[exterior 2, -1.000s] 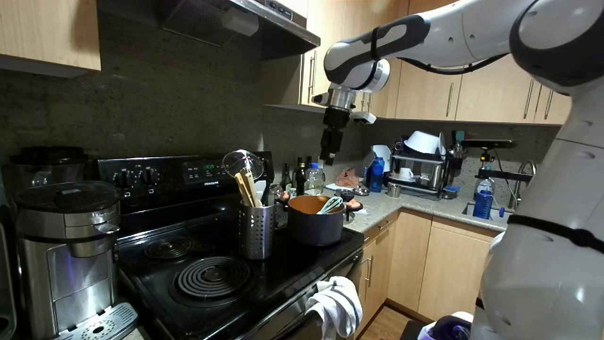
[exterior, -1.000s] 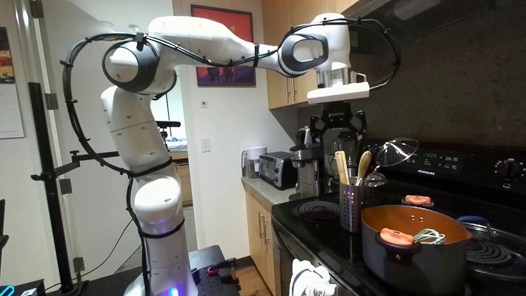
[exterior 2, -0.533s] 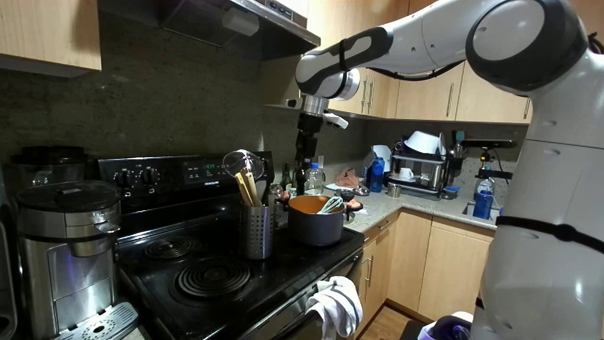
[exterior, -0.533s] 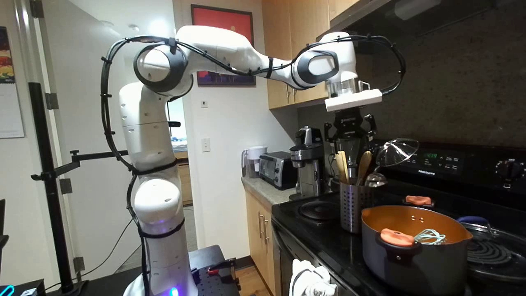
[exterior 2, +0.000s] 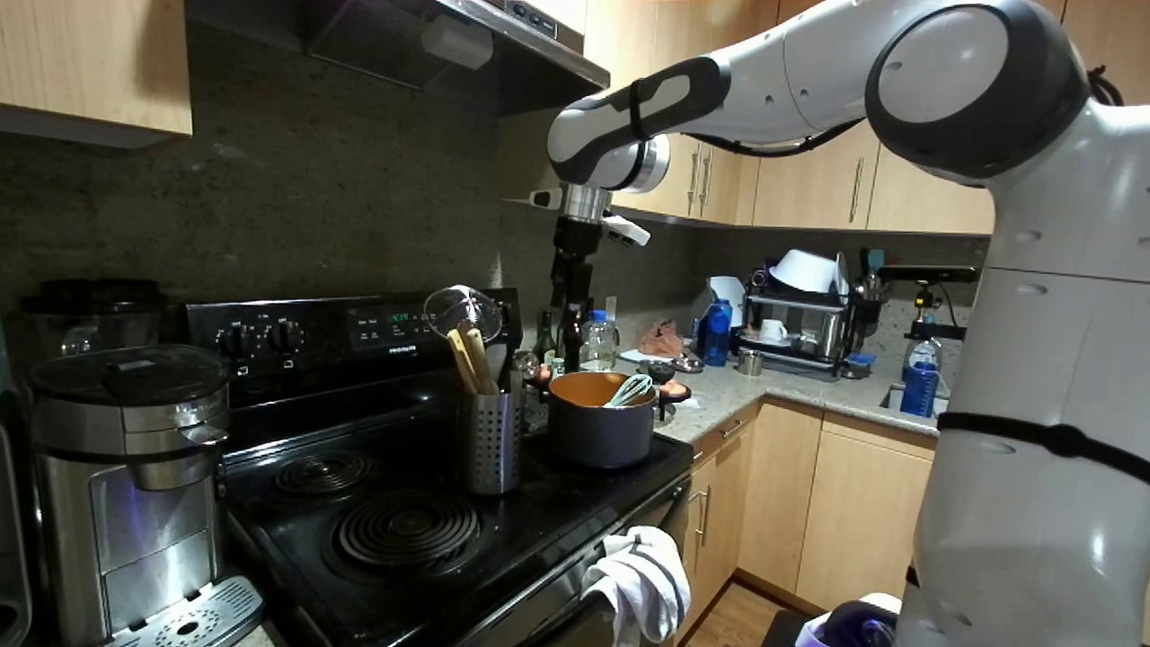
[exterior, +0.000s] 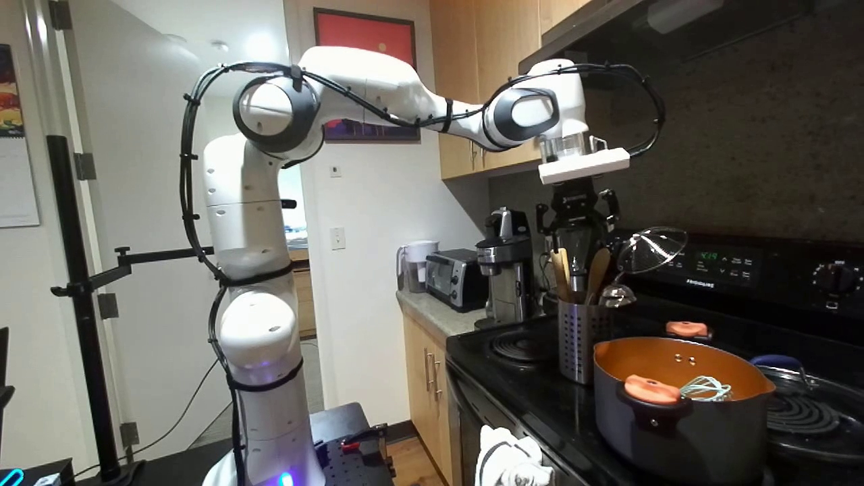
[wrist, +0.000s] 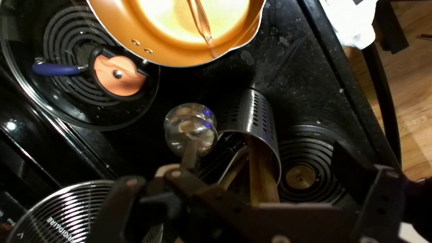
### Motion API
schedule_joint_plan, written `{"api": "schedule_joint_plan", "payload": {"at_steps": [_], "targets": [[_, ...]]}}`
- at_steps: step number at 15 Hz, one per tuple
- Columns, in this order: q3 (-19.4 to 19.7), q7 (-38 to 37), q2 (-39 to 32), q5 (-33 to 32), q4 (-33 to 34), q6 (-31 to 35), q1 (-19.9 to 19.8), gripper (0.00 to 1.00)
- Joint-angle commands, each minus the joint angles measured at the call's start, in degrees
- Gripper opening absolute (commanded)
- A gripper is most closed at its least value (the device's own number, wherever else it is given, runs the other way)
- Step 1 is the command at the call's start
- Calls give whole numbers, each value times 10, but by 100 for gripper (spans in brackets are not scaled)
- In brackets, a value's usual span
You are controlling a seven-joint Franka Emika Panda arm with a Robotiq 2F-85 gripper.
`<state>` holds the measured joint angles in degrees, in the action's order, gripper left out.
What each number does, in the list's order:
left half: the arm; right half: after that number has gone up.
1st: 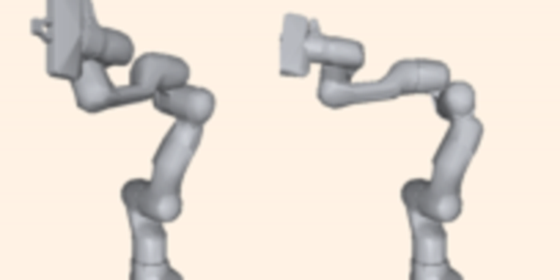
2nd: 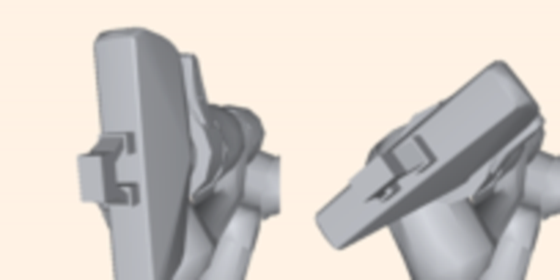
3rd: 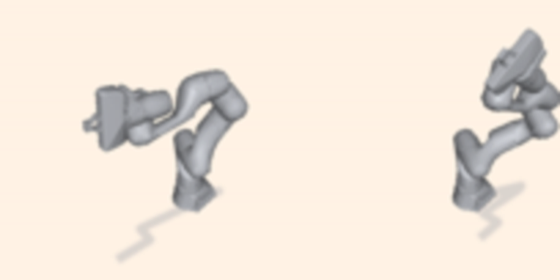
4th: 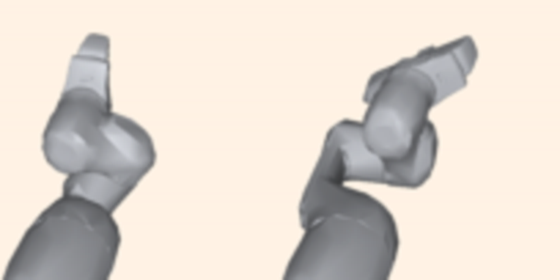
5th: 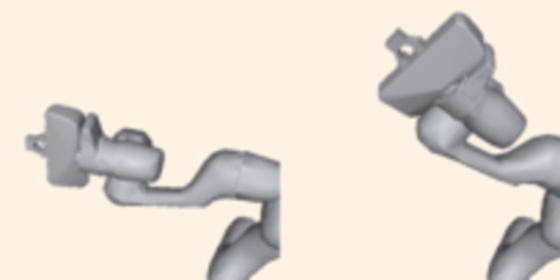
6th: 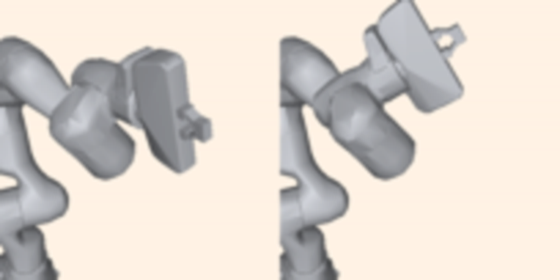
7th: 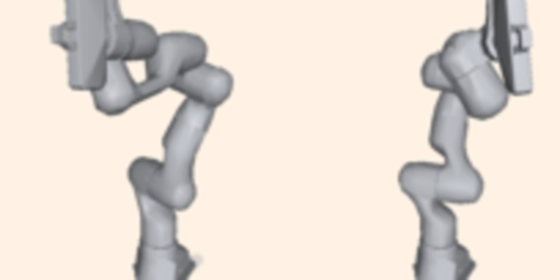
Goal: Put the spatula in the pot
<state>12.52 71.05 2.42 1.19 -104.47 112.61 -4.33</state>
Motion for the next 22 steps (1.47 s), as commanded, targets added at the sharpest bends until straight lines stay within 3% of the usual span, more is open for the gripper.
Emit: {"api": "schedule_joint_plan", "payload": {"at_steps": [1, 8, 22], "targets": [[-5, 17, -8, 37, 2, 8, -21, 100], [-14, 56, -61, 115, 33, 33, -33, 100], [-61, 81, -169, 101, 127, 50, -53, 100]]}}
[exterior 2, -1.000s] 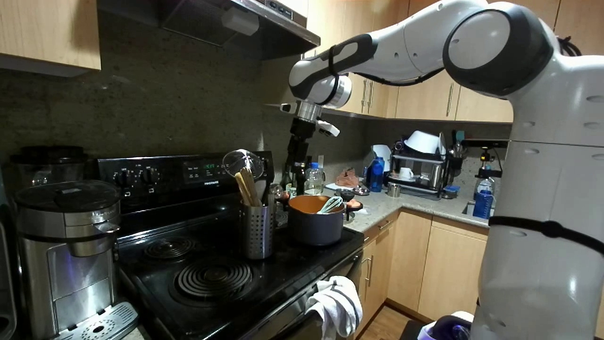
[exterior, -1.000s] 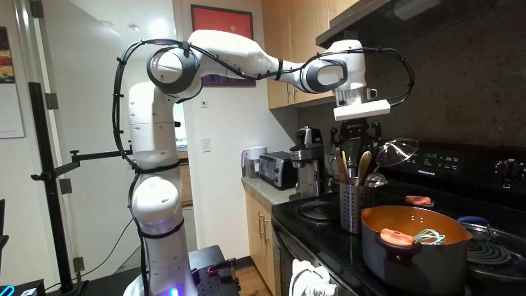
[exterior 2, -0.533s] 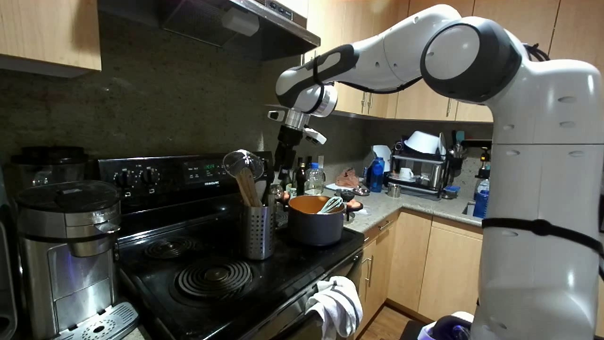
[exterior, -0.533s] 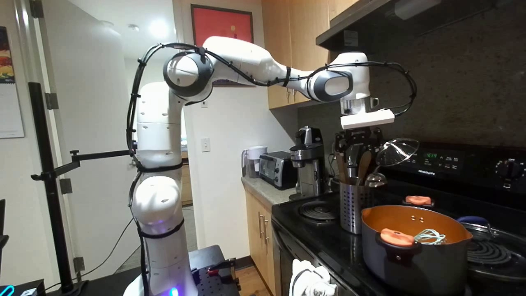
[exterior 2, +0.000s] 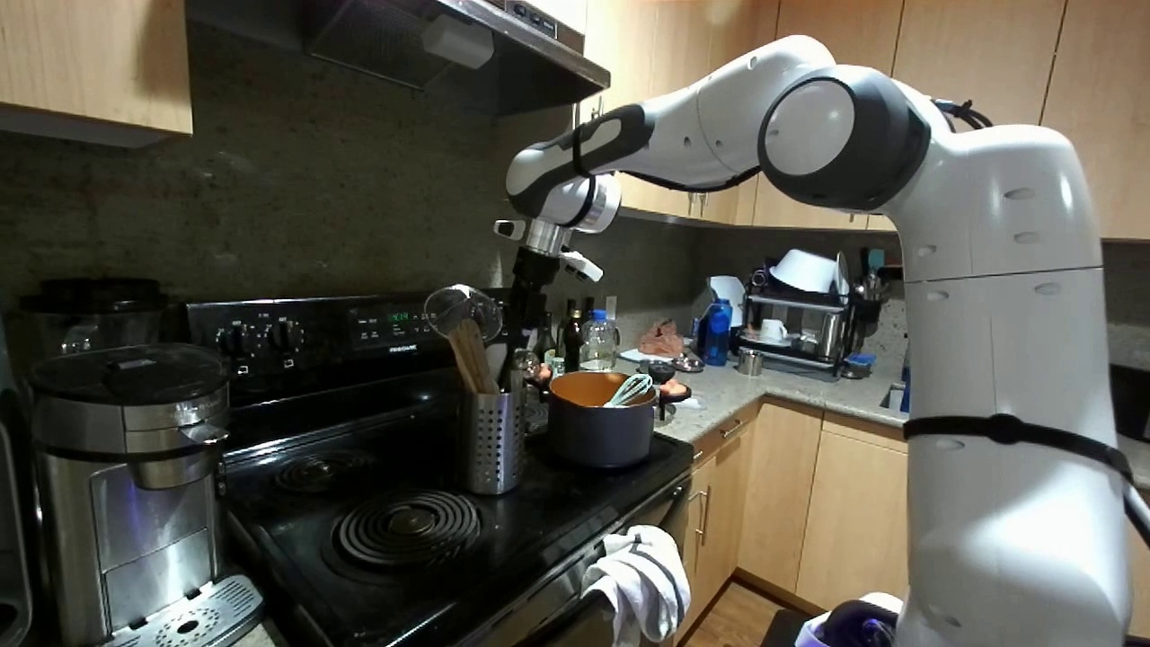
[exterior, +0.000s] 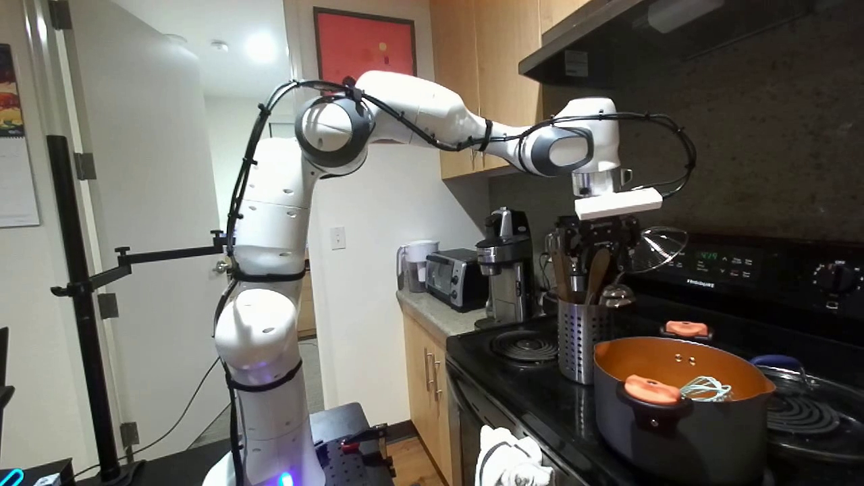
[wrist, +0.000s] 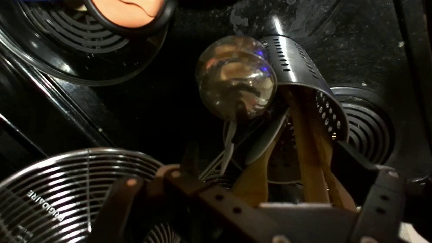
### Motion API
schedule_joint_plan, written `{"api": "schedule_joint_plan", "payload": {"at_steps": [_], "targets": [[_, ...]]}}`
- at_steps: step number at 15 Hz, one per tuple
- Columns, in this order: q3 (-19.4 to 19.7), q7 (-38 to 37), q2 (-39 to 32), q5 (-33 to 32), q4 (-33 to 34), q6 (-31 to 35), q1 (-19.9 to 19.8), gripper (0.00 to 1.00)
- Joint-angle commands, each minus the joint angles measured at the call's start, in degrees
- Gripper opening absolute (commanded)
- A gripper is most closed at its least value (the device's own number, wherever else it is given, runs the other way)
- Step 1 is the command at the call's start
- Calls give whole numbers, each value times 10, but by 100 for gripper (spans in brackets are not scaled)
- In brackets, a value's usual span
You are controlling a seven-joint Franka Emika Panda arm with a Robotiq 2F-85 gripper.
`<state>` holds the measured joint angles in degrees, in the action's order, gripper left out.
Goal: Put the spatula in the pot
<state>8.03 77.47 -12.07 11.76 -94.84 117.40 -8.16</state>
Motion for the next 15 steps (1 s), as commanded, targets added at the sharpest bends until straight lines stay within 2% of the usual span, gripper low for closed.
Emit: {"api": "schedule_joint_plan", "payload": {"at_steps": [1, 15], "targets": [[-19, 16, -31, -7, 37, 2, -16, 100], [-39, -12, -59, -13, 50, -1, -19, 100]]}}
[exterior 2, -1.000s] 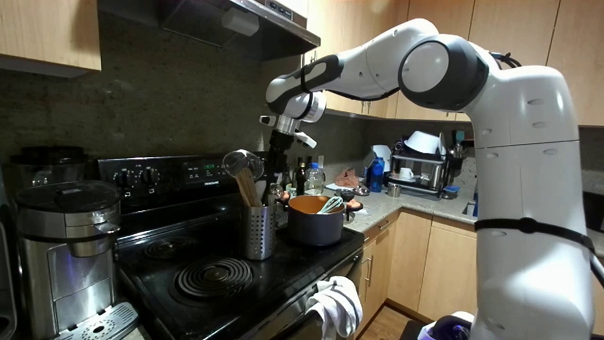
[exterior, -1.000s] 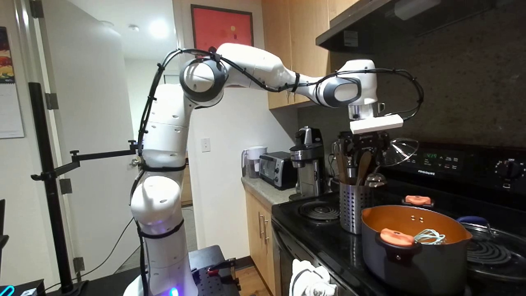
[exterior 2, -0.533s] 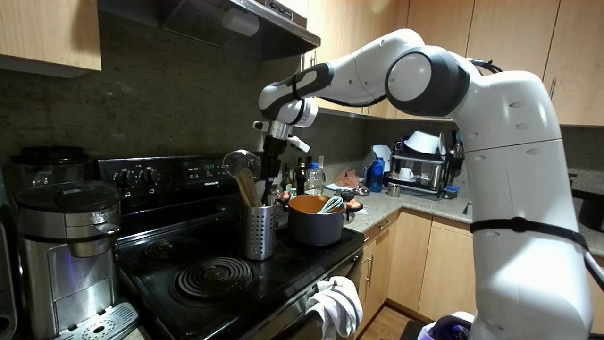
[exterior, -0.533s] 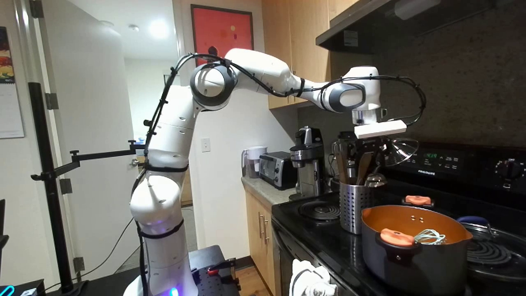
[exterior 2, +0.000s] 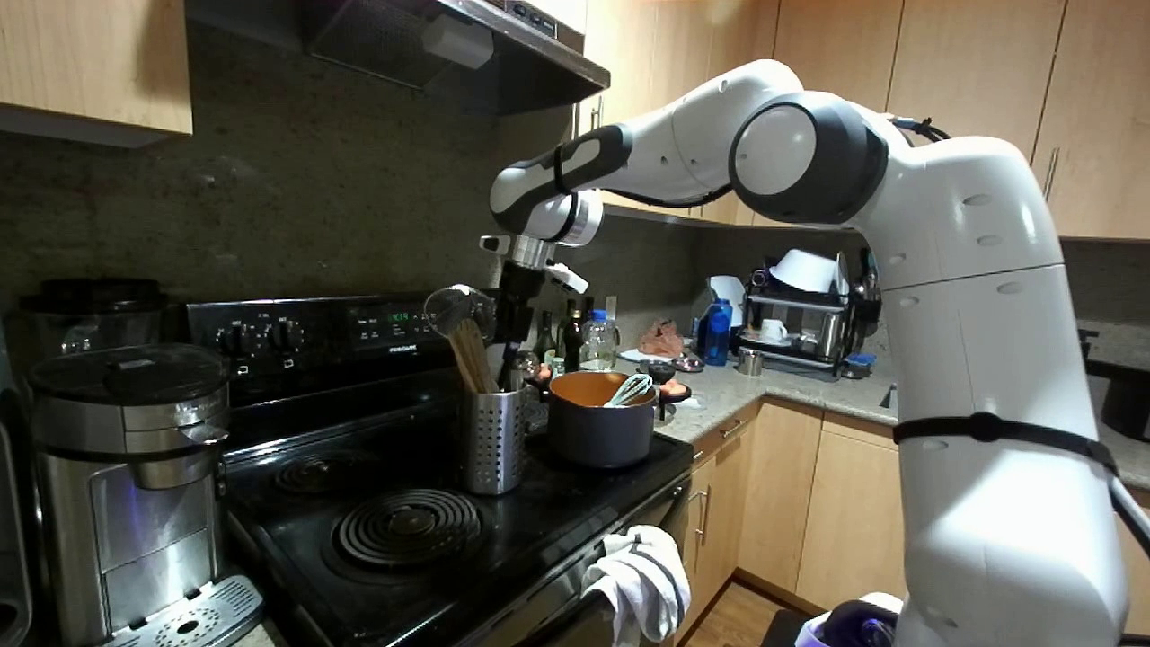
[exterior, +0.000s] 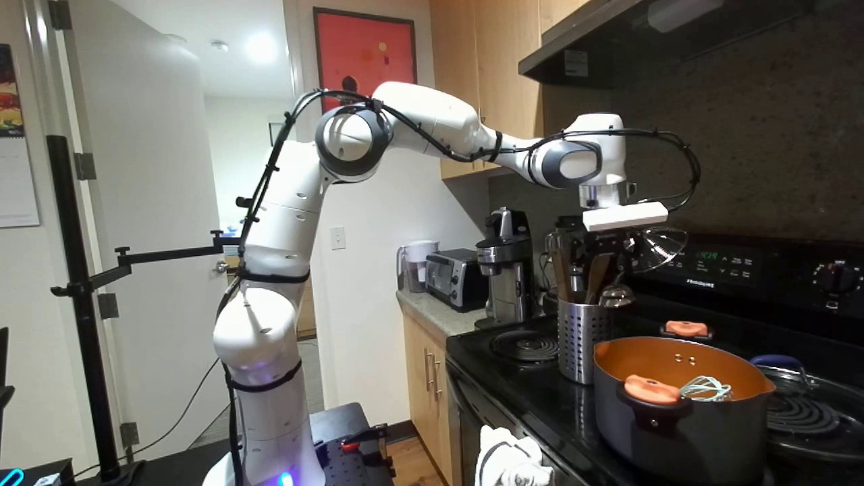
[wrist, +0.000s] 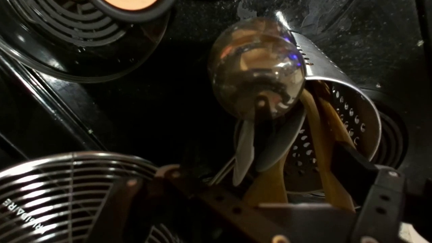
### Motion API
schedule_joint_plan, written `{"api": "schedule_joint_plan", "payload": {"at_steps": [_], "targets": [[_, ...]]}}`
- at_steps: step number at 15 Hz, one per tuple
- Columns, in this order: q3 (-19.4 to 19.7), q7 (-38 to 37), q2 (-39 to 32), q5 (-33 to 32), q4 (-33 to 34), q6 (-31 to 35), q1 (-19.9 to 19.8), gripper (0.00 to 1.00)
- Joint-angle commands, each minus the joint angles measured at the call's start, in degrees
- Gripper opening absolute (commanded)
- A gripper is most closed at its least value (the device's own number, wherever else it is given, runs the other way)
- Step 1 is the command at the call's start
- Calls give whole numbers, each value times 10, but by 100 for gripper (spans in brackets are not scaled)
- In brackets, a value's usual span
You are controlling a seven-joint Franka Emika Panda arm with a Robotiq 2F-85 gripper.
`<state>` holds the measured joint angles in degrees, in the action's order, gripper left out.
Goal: Put the spatula in the pot
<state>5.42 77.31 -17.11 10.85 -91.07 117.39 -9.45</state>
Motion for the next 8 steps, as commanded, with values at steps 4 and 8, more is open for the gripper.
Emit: {"api": "schedule_joint_plan", "payload": {"at_steps": [4, 8], "targets": [[-17, -8, -13, -8, 11, 3, -7, 96], [-18, -9, -15, -8, 10, 5, -8, 63]]}}
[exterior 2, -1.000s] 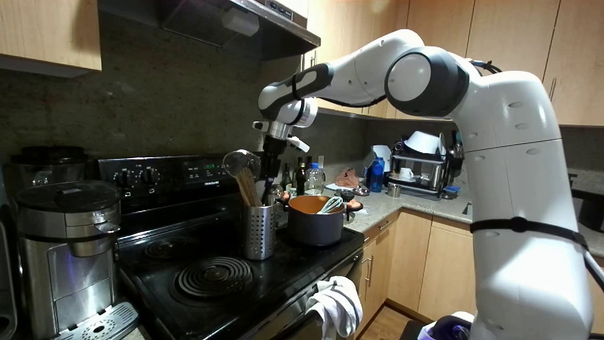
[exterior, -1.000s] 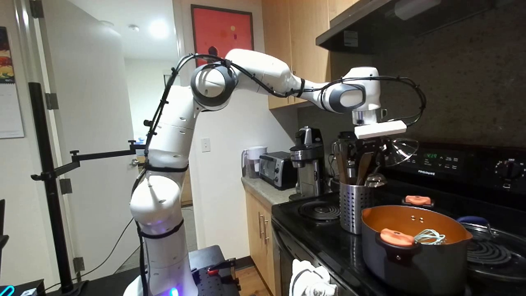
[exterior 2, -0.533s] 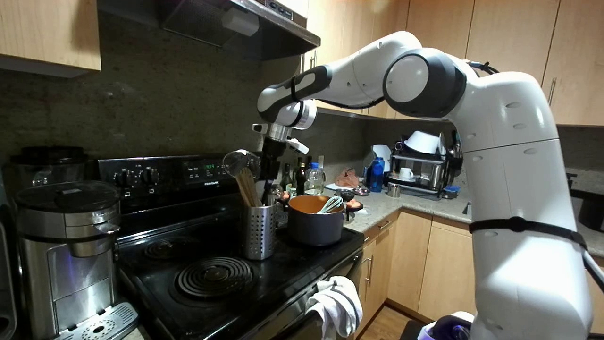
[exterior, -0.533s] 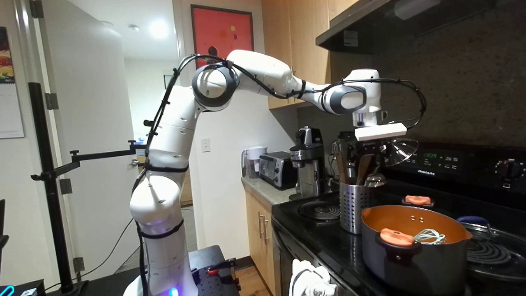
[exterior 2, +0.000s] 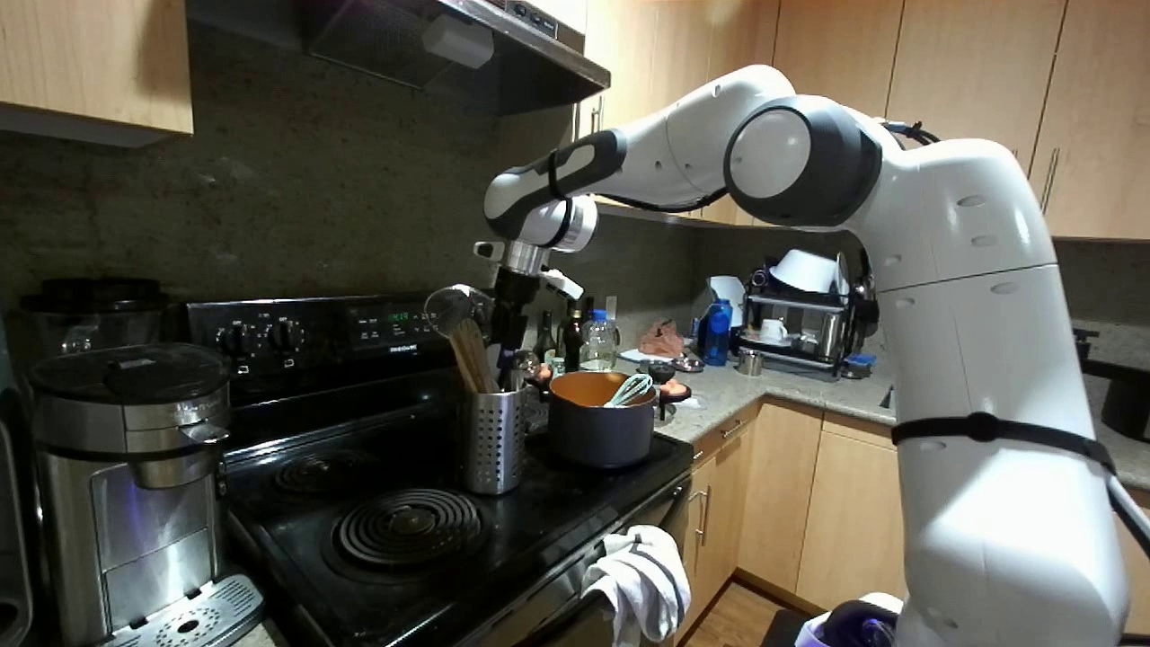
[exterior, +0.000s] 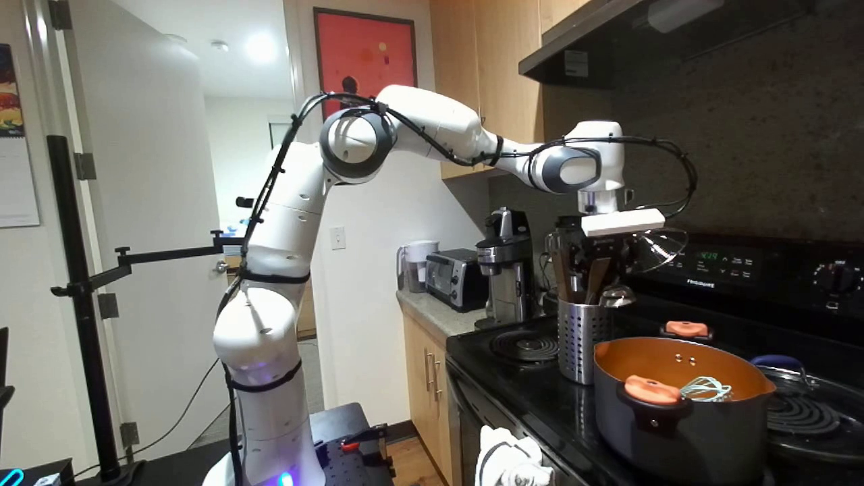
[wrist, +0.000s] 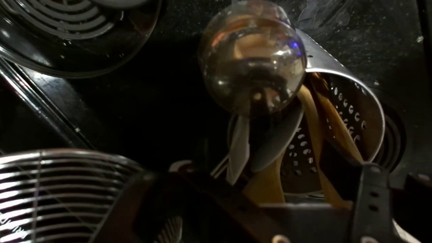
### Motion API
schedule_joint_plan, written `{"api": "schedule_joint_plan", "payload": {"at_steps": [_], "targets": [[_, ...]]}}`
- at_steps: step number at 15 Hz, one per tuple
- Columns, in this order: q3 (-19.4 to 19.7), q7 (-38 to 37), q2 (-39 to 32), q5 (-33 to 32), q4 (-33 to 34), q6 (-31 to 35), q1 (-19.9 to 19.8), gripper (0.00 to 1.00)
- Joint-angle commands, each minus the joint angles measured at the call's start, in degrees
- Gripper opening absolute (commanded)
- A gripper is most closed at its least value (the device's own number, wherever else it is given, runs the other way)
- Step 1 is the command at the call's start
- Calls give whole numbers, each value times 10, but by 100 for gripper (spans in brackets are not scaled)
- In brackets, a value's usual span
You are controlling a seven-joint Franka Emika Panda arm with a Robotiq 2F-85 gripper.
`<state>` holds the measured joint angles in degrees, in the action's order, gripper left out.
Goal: Put the spatula in the pot
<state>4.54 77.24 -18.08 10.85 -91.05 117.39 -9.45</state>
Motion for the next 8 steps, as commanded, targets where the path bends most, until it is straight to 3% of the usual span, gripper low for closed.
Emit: {"api": "schedule_joint_plan", "payload": {"at_steps": [1, 8], "targets": [[-9, -8, -5, -8, 9, 5, -8, 54], [-7, -8, -4, -7, 10, 6, -14, 2]]}}
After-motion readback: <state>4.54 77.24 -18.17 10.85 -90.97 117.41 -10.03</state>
